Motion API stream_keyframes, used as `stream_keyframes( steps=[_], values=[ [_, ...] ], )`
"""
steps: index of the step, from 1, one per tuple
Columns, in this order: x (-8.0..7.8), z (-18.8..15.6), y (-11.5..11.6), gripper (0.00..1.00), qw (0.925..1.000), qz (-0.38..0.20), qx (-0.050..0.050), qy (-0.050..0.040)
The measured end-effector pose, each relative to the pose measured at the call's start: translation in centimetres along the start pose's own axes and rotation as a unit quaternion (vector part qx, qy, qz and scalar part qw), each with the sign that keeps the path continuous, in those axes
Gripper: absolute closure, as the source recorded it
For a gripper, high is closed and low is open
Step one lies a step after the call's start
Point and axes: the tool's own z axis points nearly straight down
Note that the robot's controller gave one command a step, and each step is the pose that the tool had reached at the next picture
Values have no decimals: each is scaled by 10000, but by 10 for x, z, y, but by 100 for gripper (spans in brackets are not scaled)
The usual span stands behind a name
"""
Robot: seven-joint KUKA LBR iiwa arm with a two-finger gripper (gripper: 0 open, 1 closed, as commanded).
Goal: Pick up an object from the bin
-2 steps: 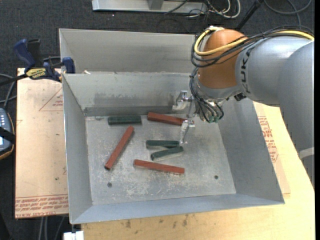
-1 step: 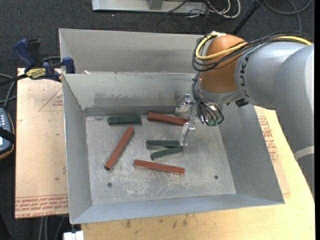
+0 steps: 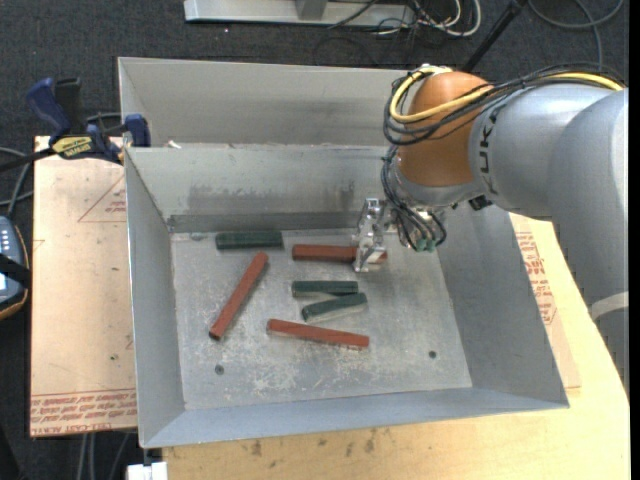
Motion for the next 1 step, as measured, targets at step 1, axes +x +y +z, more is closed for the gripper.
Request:
stream_keyframes(
  steps=[1],
  values=[
    [0, 0, 0, 100, 10000, -3, 1, 0]
  ],
)
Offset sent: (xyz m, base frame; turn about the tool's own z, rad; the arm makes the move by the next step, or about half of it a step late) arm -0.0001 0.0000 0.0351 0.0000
